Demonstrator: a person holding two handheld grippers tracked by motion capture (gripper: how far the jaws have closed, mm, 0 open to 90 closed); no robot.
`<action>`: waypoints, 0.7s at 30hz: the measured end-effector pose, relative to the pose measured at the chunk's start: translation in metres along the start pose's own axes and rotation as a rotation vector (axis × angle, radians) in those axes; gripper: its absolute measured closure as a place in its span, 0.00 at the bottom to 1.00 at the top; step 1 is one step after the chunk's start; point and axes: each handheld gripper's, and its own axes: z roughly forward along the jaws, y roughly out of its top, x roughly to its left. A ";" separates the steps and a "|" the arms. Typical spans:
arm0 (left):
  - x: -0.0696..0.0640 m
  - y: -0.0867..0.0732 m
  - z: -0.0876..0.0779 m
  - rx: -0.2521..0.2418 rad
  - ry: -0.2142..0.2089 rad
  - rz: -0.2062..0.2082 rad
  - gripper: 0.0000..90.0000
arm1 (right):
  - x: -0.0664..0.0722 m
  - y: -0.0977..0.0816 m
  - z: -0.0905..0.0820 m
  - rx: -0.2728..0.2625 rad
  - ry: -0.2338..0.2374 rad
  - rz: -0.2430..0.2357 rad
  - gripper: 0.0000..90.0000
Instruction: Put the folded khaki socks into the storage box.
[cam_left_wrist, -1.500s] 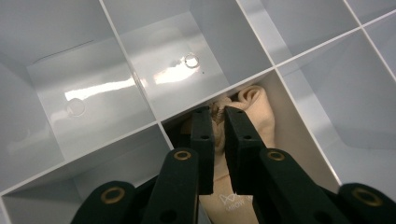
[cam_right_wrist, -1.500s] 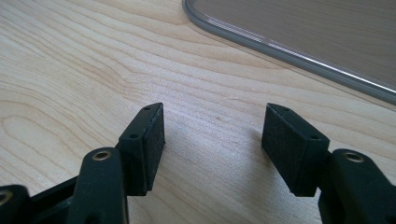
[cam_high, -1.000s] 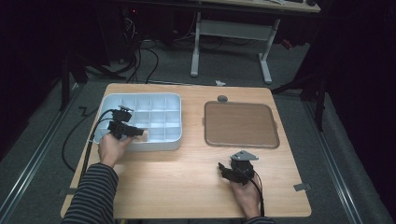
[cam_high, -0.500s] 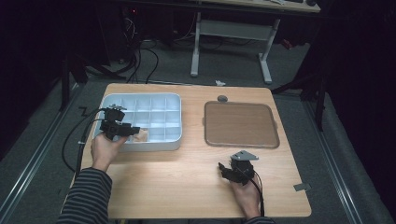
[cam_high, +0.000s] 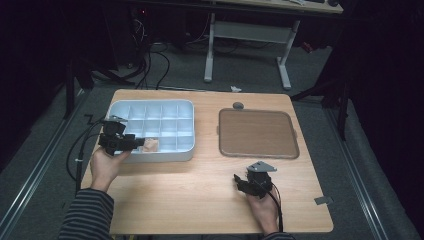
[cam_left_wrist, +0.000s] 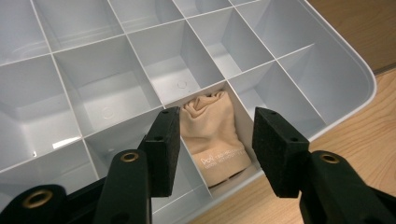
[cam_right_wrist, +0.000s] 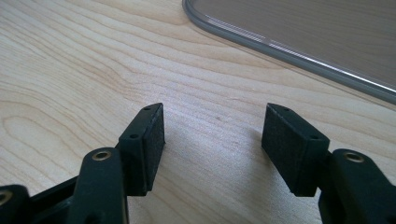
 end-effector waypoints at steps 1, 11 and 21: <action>0.000 -0.001 -0.002 -0.005 -0.001 -0.001 0.58 | 0.000 0.000 0.000 0.000 0.000 0.000 0.43; -0.001 -0.017 -0.011 -0.029 -0.011 -0.011 0.58 | 0.000 0.000 0.000 0.000 -0.001 0.000 0.43; -0.010 -0.028 -0.016 -0.046 -0.034 -0.002 0.58 | 0.000 0.000 0.000 0.000 -0.002 0.000 0.43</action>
